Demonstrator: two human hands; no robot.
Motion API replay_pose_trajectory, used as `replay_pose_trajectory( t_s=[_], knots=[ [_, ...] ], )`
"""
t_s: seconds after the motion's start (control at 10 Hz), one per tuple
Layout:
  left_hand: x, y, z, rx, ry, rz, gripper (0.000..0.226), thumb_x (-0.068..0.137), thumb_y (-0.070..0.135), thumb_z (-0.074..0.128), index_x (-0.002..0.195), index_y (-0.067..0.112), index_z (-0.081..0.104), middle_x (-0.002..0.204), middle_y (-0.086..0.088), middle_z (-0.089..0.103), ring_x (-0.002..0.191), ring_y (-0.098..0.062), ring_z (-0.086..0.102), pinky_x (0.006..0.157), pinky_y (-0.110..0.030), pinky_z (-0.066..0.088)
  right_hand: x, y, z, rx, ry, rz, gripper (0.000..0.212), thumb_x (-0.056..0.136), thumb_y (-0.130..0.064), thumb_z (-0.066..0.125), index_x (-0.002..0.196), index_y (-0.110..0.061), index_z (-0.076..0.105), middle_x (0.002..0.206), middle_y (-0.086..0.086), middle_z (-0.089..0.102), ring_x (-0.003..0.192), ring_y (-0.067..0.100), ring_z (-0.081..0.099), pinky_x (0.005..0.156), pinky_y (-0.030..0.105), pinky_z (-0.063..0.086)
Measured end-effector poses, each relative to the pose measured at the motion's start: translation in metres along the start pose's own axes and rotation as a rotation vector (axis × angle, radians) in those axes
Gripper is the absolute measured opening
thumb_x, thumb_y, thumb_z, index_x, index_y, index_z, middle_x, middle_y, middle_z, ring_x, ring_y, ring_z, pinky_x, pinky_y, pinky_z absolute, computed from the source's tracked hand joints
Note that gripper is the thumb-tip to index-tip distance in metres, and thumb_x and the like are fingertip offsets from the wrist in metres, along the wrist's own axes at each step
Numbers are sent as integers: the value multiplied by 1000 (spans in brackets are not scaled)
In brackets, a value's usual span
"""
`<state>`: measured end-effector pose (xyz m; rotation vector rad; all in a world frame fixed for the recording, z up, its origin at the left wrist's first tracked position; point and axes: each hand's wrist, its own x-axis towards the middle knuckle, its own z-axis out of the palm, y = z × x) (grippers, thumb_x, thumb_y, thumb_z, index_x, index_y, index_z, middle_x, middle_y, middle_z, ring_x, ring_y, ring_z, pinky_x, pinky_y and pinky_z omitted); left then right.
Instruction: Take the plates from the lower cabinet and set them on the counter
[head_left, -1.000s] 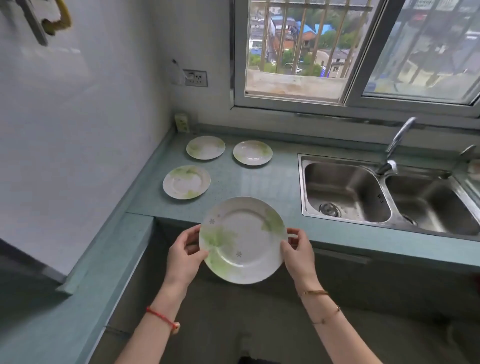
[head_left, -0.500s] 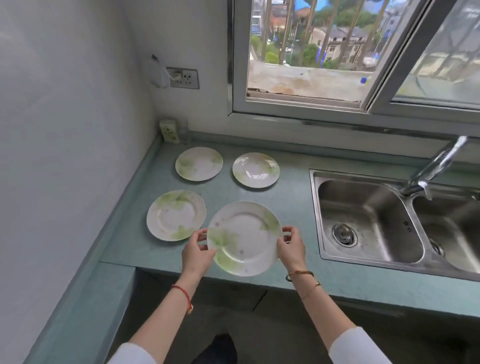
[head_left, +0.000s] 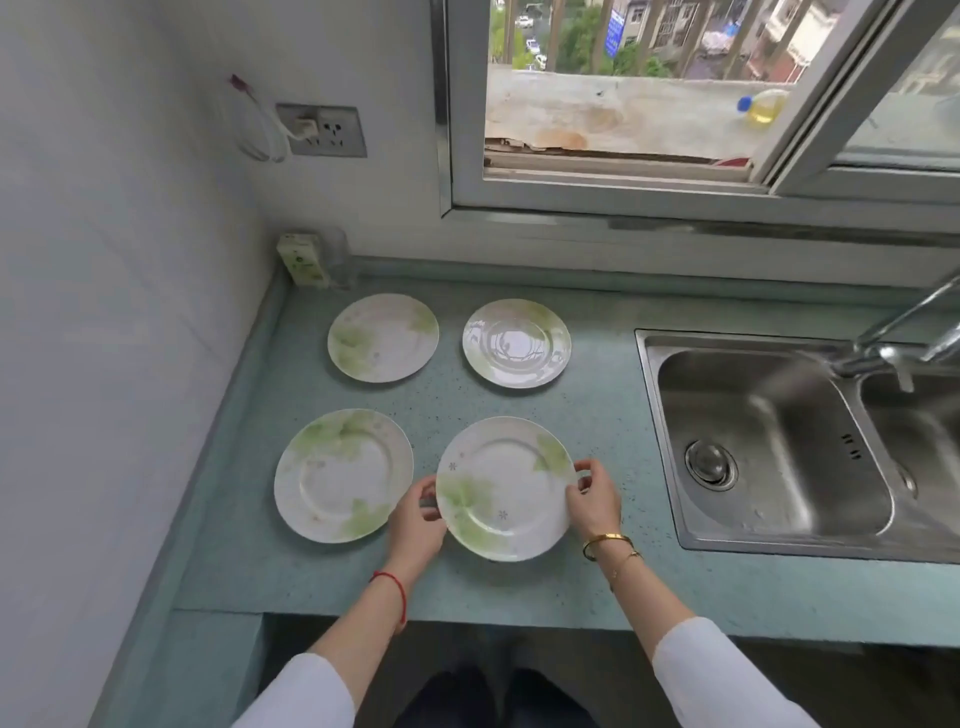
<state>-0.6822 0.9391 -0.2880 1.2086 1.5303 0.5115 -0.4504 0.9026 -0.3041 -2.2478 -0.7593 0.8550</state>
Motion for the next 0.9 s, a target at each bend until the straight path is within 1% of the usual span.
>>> replay_pose_trajectory(
  t_s=[0.1, 0.2, 0.3, 0.4, 0.5, 0.6, 0.7, 0.8, 0.9],
  knots=[
    [9, -1, 3, 3, 2, -17, 50, 83, -1, 71, 129, 14, 58, 108, 3, 64, 82, -4, 64, 64, -13, 49, 9, 1, 4, -35, -3, 5, 27, 86, -2, 52, 110, -11, 58, 86, 8, 59, 80, 25, 55, 70, 31, 43],
    [12, -2, 4, -4, -19, -25, 52, 83, 0, 71, 131, 16, 57, 112, 2, 64, 86, -10, 66, 73, -22, 55, 14, 2, 6, -51, -5, -3, 25, 86, -3, 53, 110, -11, 58, 86, 10, 61, 80, 26, 57, 70, 34, 46],
    [14, -2, 7, -8, -46, -27, 51, 85, 1, 69, 126, 29, 57, 110, 7, 64, 90, -13, 67, 76, -24, 56, 16, 3, 6, -69, -13, -2, 26, 86, -3, 53, 110, -11, 58, 88, 11, 61, 82, 27, 57, 71, 34, 47],
    [13, 0, 10, -3, -67, -14, 55, 84, -2, 68, 119, 37, 54, 104, 14, 63, 84, -5, 66, 60, -9, 50, 19, 5, 7, -84, -17, -7, 26, 86, -2, 54, 110, -11, 57, 89, 12, 62, 81, 26, 57, 69, 31, 44],
    [13, -1, 12, -1, -75, -31, 57, 83, -5, 67, 127, 30, 56, 106, 12, 64, 84, -5, 67, 59, -9, 51, 21, 8, 7, -100, -26, -8, 26, 85, -2, 54, 110, -10, 57, 90, 12, 62, 80, 25, 55, 68, 29, 40],
    [16, -2, 13, 10, -64, -52, 59, 84, -6, 66, 135, 20, 55, 106, 11, 64, 84, -2, 65, 60, -8, 48, 24, 10, 8, -108, -37, -13, 26, 86, -3, 54, 111, -9, 57, 94, 15, 64, 83, 27, 57, 69, 30, 41],
    [15, 0, 14, 15, -56, -62, 60, 84, -5, 66, 138, 19, 53, 113, 5, 64, 83, 0, 63, 59, -8, 47, 24, 9, 7, -114, -37, -12, 26, 86, -4, 54, 111, -10, 57, 96, 15, 64, 89, 30, 60, 71, 31, 44],
    [15, -2, 13, 22, -67, -57, 62, 84, -4, 65, 139, 21, 53, 119, 5, 63, 84, 0, 64, 60, -8, 48, 25, 12, 7, -116, -46, -19, 23, 86, -3, 54, 108, -10, 58, 97, 15, 65, 90, 31, 61, 73, 32, 45],
    [15, 1, 9, 28, -77, -57, 66, 85, -2, 66, 144, 17, 46, 130, 0, 60, 86, -2, 63, 67, -10, 48, 24, 12, 5, -93, -60, -24, 21, 87, -6, 54, 107, -10, 59, 97, 15, 65, 91, 32, 61, 74, 33, 46]
  ],
)
